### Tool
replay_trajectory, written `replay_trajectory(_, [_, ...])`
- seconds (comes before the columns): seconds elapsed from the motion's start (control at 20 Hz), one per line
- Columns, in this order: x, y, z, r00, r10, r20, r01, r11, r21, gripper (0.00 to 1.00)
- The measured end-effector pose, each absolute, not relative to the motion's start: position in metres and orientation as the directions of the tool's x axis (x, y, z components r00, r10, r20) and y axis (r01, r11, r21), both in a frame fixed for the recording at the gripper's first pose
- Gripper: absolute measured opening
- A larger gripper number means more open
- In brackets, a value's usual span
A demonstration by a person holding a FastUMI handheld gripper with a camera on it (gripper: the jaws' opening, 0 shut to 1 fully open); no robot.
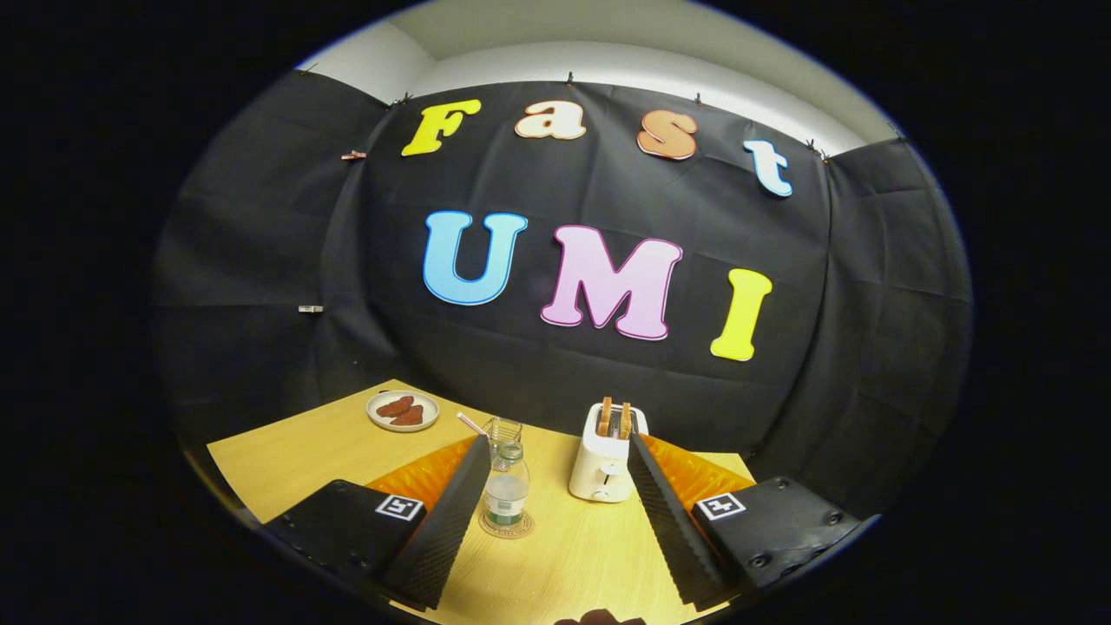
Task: Take the bottle from table, then pour the juice into the cup, finally place the bottle on the coaster
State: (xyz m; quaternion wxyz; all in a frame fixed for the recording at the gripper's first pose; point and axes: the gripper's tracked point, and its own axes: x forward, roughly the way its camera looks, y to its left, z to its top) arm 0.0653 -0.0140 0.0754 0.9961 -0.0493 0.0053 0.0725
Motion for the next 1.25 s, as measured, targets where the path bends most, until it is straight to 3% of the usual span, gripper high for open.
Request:
replay_trajectory(0.45, [-0.001, -0.033, 0.07, 0.998, 0.028, -0.048, -0.029, 0.999, -0.028, 0.98])
replay_trajectory(1.25, [-0.004, -0.06, 0.081, 0.996, -0.034, -0.079, 0.038, 0.998, 0.042, 0.98])
